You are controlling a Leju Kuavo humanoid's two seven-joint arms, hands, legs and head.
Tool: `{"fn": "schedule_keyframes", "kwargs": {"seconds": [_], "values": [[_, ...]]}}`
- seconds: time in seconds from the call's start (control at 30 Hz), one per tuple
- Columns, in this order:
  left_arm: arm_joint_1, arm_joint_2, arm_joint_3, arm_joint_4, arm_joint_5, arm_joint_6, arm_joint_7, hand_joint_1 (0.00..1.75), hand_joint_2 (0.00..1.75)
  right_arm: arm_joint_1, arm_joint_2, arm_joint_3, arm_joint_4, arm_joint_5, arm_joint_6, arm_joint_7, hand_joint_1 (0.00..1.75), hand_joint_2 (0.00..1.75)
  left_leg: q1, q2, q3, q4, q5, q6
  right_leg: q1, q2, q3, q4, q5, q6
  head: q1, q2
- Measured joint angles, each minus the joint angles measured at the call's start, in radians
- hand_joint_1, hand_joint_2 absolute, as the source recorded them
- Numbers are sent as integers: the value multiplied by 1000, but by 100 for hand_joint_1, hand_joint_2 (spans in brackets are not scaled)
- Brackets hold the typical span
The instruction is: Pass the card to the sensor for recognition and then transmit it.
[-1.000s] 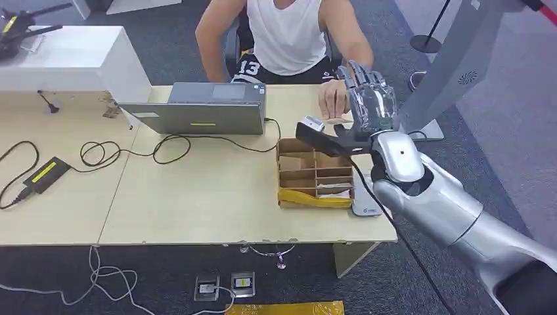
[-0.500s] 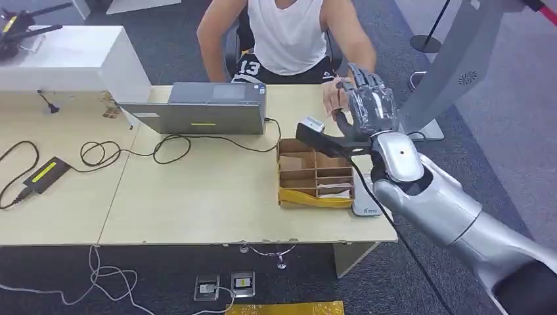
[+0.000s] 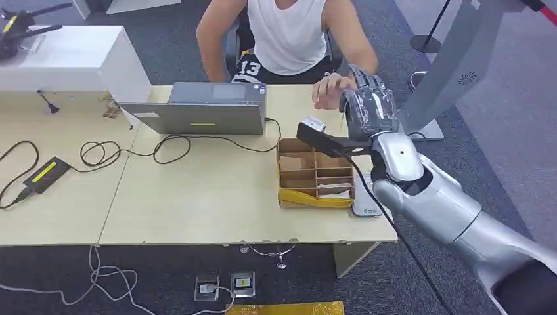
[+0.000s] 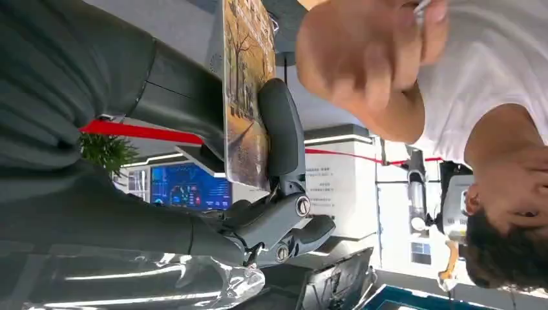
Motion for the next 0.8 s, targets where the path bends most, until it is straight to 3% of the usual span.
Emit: {"fn": "schedule_keyframes", "kwargs": {"seconds": [0.4,0.8], "values": [[0,0,0,0,1,1,0,0,175,20,0,0,0,-22,-21,0,175,175,0,0,0,0,0,0,0,0,0,0,0,0,0,0],[11,0,2,0,27,20,-3,0,175,159,-58,-77,-38,-47,-221,17,175,175,0,0,1,0,0,0,0,0,0,-1,0,0,0,0]]}}
